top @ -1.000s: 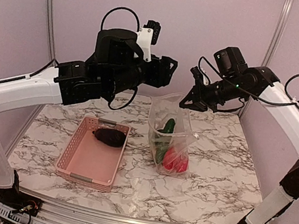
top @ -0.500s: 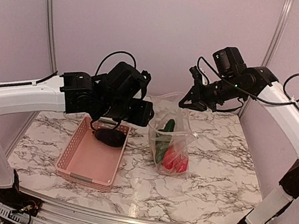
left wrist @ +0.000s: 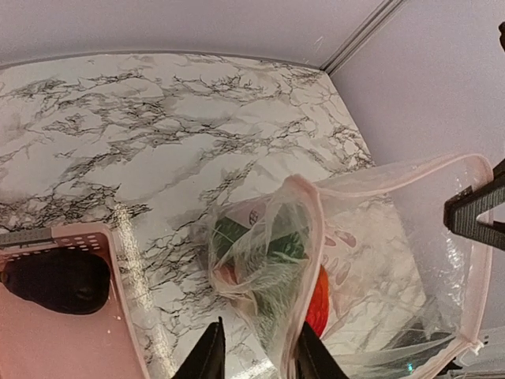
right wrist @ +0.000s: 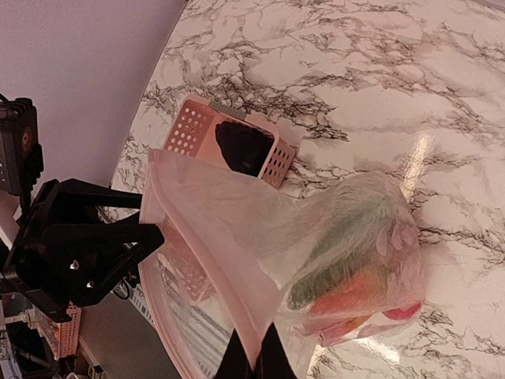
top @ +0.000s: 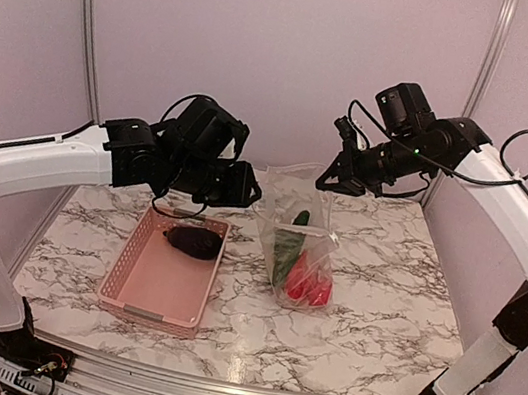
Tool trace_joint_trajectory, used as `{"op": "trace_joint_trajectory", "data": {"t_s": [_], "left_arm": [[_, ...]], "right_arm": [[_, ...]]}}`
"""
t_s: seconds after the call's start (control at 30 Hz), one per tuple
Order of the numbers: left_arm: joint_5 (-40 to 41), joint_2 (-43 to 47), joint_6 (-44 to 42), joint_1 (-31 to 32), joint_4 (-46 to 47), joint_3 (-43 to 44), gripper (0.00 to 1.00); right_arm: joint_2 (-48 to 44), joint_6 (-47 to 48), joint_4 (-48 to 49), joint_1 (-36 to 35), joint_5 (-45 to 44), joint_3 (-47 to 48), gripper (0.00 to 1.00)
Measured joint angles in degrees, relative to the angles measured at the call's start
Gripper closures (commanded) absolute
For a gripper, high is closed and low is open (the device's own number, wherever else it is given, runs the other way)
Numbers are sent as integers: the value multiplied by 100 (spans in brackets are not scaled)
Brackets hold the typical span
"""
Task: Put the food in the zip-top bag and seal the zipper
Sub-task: Adjust the zipper food storage bag at the center of the board.
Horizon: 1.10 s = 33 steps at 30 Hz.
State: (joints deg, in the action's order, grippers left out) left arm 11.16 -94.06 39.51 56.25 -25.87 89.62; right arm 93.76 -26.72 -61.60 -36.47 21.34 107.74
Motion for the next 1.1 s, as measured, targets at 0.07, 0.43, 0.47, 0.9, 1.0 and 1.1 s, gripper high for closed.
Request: {"op": "trace_joint_trajectory", "data": {"t_s": [0.07, 0.43, 0.47, 0.9, 1.0, 1.1], "left_arm": [[-173, -24, 66, -63, 33, 35, 84], [-745, -503, -24, -79, 422, 1091, 100], [-708, -479, -52, -46, 564, 1169, 100], [-815, -654, -107, -4, 826, 1215, 100], [-815, -654, -170, -20, 828, 1235, 90], [-815, -654, -249, -55, 787, 1235, 64]], "right_arm": [[0, 0, 2, 0, 0, 0, 100], [374, -2, -411, 0, -396, 1126, 100], [407, 4, -407, 0, -481, 1353, 100], [31, 138, -278, 72, -730, 144, 100], [37, 149, -229, 72, -713, 282, 100], [42, 146, -197, 74, -684, 293, 100]]}}
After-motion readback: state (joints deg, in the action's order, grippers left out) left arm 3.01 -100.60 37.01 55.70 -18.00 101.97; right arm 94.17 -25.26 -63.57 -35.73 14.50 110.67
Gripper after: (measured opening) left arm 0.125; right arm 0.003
